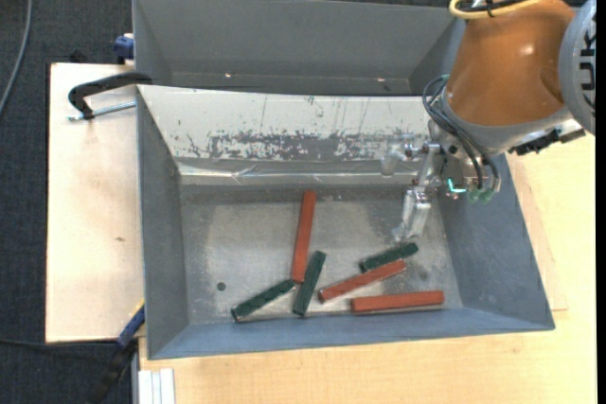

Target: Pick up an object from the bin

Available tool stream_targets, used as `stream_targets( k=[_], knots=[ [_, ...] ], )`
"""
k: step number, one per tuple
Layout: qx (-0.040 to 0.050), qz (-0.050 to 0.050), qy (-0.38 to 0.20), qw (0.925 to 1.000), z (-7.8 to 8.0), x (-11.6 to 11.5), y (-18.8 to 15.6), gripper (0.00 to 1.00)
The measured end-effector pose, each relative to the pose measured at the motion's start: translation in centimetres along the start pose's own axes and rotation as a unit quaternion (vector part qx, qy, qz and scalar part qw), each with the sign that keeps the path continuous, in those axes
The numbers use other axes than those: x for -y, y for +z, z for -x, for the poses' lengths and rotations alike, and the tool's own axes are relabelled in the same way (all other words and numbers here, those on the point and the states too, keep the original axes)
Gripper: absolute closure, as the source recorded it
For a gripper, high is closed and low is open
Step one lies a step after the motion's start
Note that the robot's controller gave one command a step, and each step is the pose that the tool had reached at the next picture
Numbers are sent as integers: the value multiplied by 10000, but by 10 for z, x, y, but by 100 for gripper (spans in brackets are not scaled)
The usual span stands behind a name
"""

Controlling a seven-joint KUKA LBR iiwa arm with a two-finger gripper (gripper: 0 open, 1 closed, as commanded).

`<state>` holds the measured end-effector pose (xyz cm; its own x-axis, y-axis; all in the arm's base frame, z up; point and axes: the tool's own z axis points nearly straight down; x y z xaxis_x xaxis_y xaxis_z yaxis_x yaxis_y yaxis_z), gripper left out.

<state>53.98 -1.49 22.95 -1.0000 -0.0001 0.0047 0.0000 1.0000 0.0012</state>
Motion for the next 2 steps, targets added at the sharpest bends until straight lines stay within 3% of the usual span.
stream_targets(
  k=[1,2],
  knots=[
    [41,-2,-2,10000,2,0,-4,0],
    [49,-6,-517,9987,-17,0,63,0]
  ],
)
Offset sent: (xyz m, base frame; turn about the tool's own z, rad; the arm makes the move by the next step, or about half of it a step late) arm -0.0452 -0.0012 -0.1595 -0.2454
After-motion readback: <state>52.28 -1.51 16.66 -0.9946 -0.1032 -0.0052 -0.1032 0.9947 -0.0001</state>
